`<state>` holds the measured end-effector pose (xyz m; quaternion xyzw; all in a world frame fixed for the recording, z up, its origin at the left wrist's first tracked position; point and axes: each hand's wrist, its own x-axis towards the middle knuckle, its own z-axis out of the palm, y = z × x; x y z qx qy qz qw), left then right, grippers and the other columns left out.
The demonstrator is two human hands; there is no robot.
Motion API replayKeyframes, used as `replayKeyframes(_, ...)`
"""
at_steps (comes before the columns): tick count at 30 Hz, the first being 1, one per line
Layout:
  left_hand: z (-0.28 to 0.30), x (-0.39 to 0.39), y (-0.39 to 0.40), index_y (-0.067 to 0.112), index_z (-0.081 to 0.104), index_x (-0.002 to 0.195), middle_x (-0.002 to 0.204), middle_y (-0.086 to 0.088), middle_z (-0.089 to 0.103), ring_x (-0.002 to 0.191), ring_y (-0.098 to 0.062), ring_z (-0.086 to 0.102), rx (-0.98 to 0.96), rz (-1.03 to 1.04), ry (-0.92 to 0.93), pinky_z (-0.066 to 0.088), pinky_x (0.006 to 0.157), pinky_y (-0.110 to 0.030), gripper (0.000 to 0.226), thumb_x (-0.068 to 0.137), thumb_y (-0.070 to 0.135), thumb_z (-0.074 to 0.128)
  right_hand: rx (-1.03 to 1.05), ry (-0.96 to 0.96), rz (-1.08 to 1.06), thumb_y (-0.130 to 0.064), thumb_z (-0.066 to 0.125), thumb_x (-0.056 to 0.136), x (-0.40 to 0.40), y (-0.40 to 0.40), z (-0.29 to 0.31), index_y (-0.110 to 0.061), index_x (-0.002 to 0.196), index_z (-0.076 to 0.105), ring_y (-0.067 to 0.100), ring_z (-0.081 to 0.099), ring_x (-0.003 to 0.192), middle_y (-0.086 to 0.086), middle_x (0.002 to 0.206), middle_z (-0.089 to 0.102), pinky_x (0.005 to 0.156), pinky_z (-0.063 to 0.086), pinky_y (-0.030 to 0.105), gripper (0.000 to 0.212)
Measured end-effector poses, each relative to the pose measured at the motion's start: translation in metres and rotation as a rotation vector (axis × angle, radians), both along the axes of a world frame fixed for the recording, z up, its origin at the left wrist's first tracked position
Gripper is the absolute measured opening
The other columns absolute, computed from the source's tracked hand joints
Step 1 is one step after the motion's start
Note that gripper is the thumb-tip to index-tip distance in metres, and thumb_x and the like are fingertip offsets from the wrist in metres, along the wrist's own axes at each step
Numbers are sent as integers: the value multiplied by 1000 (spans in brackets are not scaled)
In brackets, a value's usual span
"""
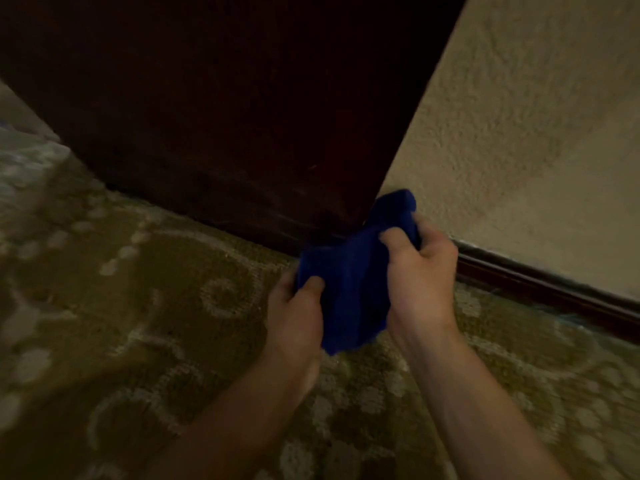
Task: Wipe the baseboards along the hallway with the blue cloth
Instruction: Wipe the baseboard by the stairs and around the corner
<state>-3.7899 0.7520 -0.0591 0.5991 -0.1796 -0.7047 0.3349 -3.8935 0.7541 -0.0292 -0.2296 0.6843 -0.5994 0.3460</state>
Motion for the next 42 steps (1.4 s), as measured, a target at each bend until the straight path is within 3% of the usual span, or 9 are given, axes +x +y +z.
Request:
replayKeyframes(4,-9,5,-3,25,56,126,116,-5,64,100,-30,64,102,-15,-85,53,93,-52,31,97,14,53,254,45,4,-12,48,97,16,1,-29,-29,89,61,26,66,83,5,89,68,76,55,45,23)
replayKeyframes(7,-11,6,-3,24,60,120,106,-3,65,94,-28,64,110,-30,-103,53,92,-52,27,96,15,53,362,10,49,-15,48,98,14,-7,-26,-22,116,60,23,66,87,5,103,67,84,56,47,23)
replayKeyframes(11,1,4,3,34,68,101,105,0,71,96,-25,68,-23,-6,-9,53,92,-51,25,94,17,52,126,46,-6,-13,50,93,8,0,5,-19,103,66,33,67,86,14,96,69,77,57,50,20)
replayKeyframes(18,-4,25,-11,26,65,101,107,-3,65,93,-21,62,106,168,-65,51,93,-43,15,95,15,56,360,-357,-206,-16,53,96,43,19,-27,-24,113,54,27,63,95,7,116,62,84,54,48,19)
replayKeyframes(22,-11,46,-29,21,64,101,103,-6,67,92,-26,66,81,250,-136,54,90,-48,8,95,18,59,428,-622,-129,-8,58,92,48,6,-25,-14,113,57,29,68,86,10,104,67,61,57,39,22)
replayKeyframes(28,19,47,-66,9,63,109,107,-12,67,96,-31,66,91,228,-23,55,92,-49,17,94,16,61,390,-603,-224,-7,60,89,69,-27,-3,-11,114,58,29,68,84,12,106,67,62,57,38,25)
replayKeyframes(33,59,54,-66,25,68,92,99,0,72,93,-20,70,-255,199,50,57,86,-47,4,91,29,66,14,-555,-159,-22,67,85,65,-14,49,-21,123,57,20,74,83,4,109,72,51,56,28,39)
replayKeyframes(38,34,54,-65,24,62,92,89,3,65,82,-13,66,-529,185,-161,58,76,-37,6,94,30,62,54,-516,-111,-14,61,91,74,-15,32,-16,111,65,18,73,88,1,101,75,66,61,32,21)
replayKeyframes(42,-15,66,-74,30,58,92,100,4,65,89,-13,62,-177,98,-297,55,90,-41,4,95,28,61,386,-619,-143,-9,62,89,76,-33,-30,-17,121,56,30,69,94,11,119,66,70,59,42,33)
